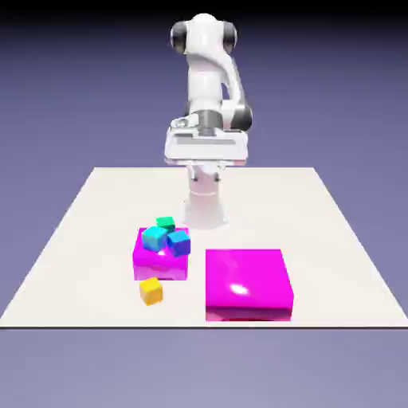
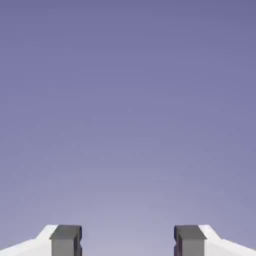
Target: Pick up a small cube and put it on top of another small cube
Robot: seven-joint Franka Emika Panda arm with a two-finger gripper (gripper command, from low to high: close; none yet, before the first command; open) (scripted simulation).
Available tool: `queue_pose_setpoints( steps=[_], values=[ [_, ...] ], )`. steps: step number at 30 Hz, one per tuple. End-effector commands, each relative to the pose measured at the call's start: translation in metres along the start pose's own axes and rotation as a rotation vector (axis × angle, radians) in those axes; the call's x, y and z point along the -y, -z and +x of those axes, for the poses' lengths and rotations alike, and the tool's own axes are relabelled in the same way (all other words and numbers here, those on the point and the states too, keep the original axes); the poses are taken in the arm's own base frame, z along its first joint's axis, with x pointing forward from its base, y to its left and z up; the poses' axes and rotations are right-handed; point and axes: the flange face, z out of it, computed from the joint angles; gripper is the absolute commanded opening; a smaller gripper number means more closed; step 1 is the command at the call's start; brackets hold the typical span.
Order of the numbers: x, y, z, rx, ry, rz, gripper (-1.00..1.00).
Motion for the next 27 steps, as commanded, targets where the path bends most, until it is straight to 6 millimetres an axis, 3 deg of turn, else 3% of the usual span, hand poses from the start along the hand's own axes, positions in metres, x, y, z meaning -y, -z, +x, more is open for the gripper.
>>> queue_pose_setpoints(
  steps=[1,9,17,23,27],
  values=[
    [-0.002,-0.011,0.002,0.034,0.015,-0.027,0.00],
    [-0.035,-0.104,0.010,0.305,0.150,-0.241,0.00],
    [-0.090,-0.188,0.005,0.578,0.299,-0.460,0.00],
    [-0.140,-0.237,-0.001,0.782,0.411,-0.630,0.00],
    [-0.167,-0.258,-0.003,0.886,0.467,-0.719,0.00]
  ],
)
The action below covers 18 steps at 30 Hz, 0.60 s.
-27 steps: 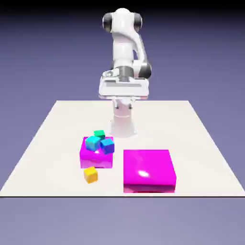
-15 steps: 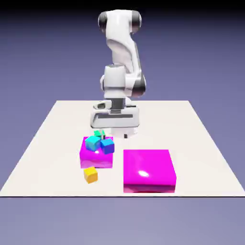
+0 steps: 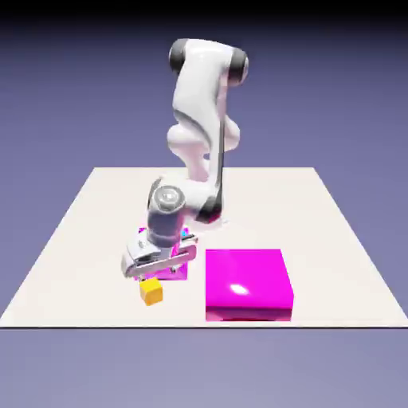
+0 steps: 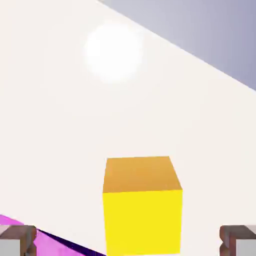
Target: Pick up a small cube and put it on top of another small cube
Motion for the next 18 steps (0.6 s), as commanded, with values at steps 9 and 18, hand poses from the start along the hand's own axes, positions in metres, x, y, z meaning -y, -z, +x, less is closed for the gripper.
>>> queue_pose_setpoints(
  steps=[9,18],
  values=[
    [0.003,-0.032,0.004,-0.001,0.000,0.000,-1.00],
    [-0.029,0.066,-0.024,0.022,-0.322,0.190,-1.00]
  ],
)
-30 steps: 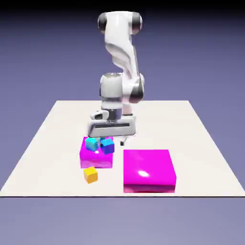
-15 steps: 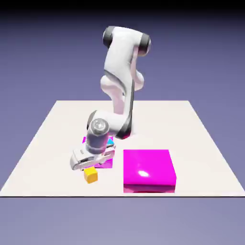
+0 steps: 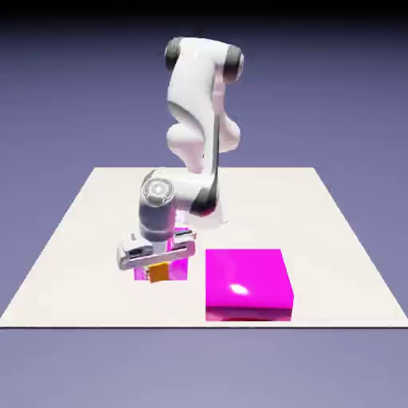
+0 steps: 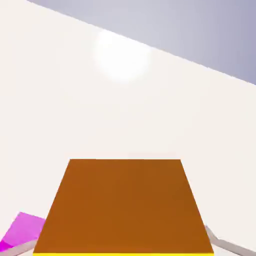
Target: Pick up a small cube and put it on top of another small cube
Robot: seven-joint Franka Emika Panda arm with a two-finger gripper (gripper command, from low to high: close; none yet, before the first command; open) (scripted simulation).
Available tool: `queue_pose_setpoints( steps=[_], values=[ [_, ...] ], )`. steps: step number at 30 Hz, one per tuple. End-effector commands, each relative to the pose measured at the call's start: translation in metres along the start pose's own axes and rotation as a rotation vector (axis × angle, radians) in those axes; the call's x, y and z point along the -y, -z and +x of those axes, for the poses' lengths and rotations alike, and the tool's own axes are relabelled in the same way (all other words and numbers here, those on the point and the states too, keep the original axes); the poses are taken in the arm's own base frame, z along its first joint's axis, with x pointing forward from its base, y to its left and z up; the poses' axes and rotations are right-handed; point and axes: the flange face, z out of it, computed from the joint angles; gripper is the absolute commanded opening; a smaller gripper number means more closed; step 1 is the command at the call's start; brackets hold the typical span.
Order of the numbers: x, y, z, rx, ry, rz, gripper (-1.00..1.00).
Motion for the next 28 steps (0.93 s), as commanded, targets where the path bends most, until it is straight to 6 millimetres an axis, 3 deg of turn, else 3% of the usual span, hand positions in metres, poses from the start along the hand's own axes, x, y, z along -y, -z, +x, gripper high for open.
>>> queue_pose_setpoints(
  steps=[1,6,15,17,19,24,25,26,28],
  values=[
    [-0.008,0.008,-0.005,0.009,-0.053,0.019,-1.00],
    [-0.050,0.046,-0.036,0.057,-0.312,0.109,-1.00],
    [-0.134,0.037,-0.123,0.219,-0.763,0.148,-1.00],
    [-0.146,0.022,-0.141,0.259,-0.828,0.140,-1.00],
    [-0.147,0.015,-0.144,0.271,-0.828,0.135,-1.00],
    [-0.132,-0.052,-0.148,0.271,-0.828,0.135,-1.00],
    [-0.132,-0.052,-0.148,0.271,-0.828,0.135,1.00],
    [-0.132,-0.052,-0.148,0.271,-0.828,0.135,1.00],
    [-0.138,-0.025,-0.145,0.271,-0.827,0.135,1.00]
  ],
)
